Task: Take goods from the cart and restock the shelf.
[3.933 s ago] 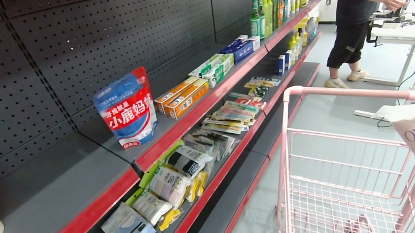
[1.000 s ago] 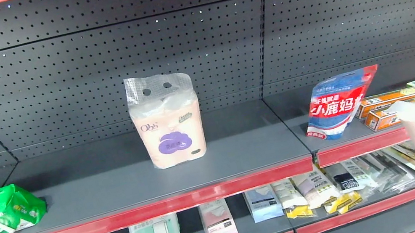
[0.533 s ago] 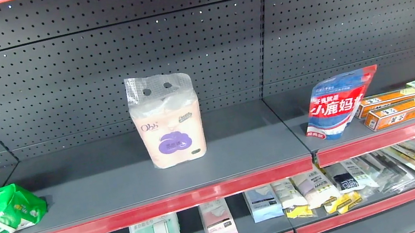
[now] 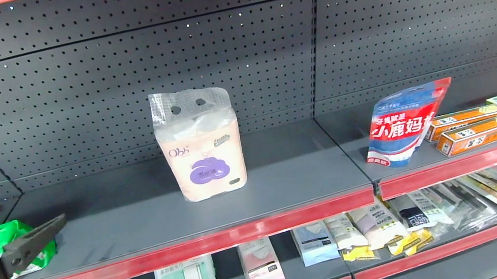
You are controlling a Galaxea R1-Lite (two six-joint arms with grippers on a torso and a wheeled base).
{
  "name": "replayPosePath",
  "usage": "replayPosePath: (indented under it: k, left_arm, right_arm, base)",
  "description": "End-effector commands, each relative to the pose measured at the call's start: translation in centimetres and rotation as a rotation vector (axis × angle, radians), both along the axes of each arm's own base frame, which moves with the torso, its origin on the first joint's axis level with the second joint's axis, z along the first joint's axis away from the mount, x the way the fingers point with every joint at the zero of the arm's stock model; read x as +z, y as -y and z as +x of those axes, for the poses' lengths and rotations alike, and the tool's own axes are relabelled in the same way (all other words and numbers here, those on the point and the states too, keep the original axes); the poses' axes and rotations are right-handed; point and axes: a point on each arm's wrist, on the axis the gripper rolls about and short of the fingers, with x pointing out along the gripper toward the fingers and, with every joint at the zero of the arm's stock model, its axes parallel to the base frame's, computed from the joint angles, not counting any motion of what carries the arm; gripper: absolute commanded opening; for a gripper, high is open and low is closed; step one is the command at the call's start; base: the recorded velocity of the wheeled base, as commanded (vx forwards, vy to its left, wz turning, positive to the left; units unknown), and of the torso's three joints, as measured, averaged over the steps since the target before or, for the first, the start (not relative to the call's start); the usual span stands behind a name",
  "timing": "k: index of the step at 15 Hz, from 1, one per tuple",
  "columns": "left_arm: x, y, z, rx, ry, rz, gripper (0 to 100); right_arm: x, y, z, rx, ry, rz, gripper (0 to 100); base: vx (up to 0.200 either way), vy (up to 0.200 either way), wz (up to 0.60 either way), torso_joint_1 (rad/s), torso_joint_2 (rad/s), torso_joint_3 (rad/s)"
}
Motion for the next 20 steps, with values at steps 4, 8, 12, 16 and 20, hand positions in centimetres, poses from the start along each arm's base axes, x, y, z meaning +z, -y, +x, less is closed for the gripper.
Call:
replayPosePath:
  k: [4, 8, 12, 16, 20]
  left_arm:
    - [-3.3, -2.8, 14.9, -0.437, -0.019, -0.059, 100]
    - [-4.5, -0.4, 17.7, -0.592, -0.006, -0.090, 100]
    - [-7.4, 1.6, 21.0, -0.692, 0.057, -0.086, 100]
    - [-7.1, 3.3, 22.3, -0.746, 0.052, -0.138, 100]
    - [-8.0, 3.7, 25.8, -0.768, 0.118, -0.119, 100]
  right_arm:
    - [0.4, 0.1, 0.2, -0.018, -0.009, -0.052, 0]
    - [0.4, 0.1, 0.7, -0.031, -0.034, -0.081, 0]
    - [0.3, 0.2, 1.0, -0.045, -0.053, -0.087, 0]
    - [0.4, 0.2, 1.1, -0.049, -0.060, -0.089, 0]
    - [0.3, 0.2, 1.1, -0.049, -0.063, -0.110, 0]
  base:
    - [0.000, 0.000, 0.00, 0.000, 0.00, 0.000]
    - [0.000, 0.000, 0.00, 0.000, 0.00, 0.000]
    - [0.000, 0.000, 0.00, 0.000, 0.00, 0.000]
    - [0.000, 0.000, 0.00, 0.000, 0.00, 0.000]
    - [0.000, 0.000, 0.00, 0.000, 0.00, 0.000]
